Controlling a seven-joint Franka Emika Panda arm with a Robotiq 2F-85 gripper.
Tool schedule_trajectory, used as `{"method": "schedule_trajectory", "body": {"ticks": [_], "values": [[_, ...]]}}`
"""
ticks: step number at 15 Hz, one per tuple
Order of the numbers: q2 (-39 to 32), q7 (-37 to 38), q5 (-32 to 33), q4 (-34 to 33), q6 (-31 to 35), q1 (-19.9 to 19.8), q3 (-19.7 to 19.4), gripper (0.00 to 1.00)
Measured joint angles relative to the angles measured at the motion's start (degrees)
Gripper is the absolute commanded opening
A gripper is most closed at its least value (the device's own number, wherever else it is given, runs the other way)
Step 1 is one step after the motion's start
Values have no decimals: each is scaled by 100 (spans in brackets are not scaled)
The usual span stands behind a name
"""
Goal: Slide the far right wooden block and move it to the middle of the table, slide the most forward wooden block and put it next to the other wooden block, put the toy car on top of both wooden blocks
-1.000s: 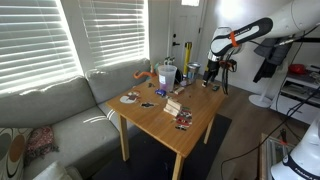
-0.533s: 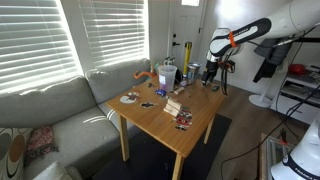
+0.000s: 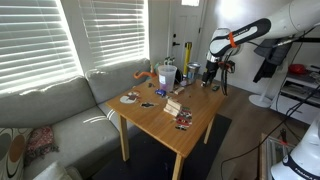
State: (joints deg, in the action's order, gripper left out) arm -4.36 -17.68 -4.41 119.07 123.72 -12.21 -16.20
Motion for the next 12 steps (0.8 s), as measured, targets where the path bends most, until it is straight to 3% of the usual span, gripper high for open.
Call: {"method": "schedule_trajectory", "body": {"ticks": [7, 12], "values": [[633, 54, -196, 559, -293, 55, 278, 59], [1162, 639, -498, 912, -558, 238, 504, 59]]}}
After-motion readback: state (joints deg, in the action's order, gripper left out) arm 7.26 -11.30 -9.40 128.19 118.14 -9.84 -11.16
